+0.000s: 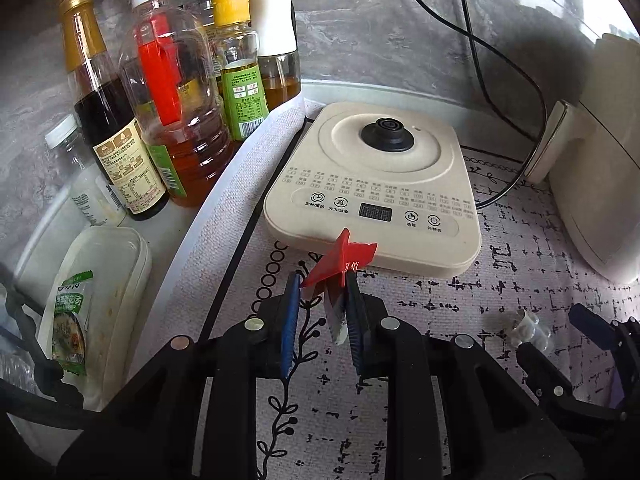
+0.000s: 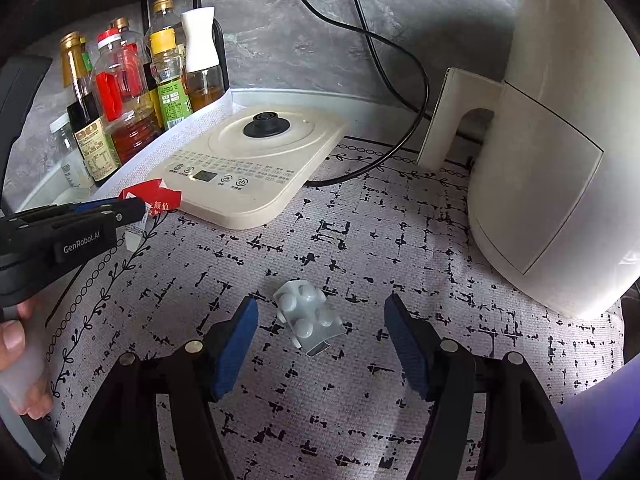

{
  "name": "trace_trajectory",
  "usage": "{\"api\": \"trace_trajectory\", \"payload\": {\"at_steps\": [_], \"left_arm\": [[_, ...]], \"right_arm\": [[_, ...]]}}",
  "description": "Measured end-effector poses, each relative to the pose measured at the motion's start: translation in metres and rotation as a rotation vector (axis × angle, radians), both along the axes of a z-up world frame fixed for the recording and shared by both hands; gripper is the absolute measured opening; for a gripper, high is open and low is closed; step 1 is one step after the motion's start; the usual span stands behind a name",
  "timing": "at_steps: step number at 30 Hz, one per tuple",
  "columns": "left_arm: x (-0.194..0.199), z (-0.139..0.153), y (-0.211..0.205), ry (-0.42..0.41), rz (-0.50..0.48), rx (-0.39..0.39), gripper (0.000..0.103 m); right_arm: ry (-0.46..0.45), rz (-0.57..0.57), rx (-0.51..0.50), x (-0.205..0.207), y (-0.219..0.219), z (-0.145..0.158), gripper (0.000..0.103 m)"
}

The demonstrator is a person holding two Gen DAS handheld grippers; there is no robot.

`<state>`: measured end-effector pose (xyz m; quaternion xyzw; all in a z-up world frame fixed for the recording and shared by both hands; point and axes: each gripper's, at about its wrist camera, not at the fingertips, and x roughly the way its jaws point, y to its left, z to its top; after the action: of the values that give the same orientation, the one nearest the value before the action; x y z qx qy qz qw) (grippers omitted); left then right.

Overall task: Collect trash
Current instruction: 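Grasp red paper scrap with left gripper while right gripper grasps white blister pack, then carry red scrap and blister pack to the purple bucket and release them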

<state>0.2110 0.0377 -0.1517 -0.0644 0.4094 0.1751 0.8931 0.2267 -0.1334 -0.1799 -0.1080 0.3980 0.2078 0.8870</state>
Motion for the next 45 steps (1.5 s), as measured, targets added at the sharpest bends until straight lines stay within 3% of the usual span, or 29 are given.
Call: {"api": "trace_trajectory", "payload": {"at_steps": [2, 3, 4, 19, 45], "left_arm": [[0.000, 0.000, -0.001, -0.003, 0.011, 0.004, 0.022], [0.000, -0.001, -0.001, -0.006, 0.012, 0.004, 0.022], [-0.001, -0.001, -0.001, -0.008, 0.012, 0.001, 0.022], [-0.016, 0.021, -0.012, -0.065, -0.016, -0.013, 0.022], [-0.073, 0.117, -0.076, -0.268, -0.242, -0.052, 0.022]], "right_arm": [[0.024, 0.013, -0.022, 0.002, 0.003, -0.007, 0.053], [0.041, 0.024, -0.030, 0.003, 0.005, -0.011, 0.031], [0.042, 0.027, -0.040, 0.003, 0.005, -0.012, 0.029], [-0.052, 0.005, 0.024, -0.031, -0.006, 0.035, 0.027], [-0.273, -0.164, 0.140, -0.117, -0.063, 0.153, 0.028]]}}
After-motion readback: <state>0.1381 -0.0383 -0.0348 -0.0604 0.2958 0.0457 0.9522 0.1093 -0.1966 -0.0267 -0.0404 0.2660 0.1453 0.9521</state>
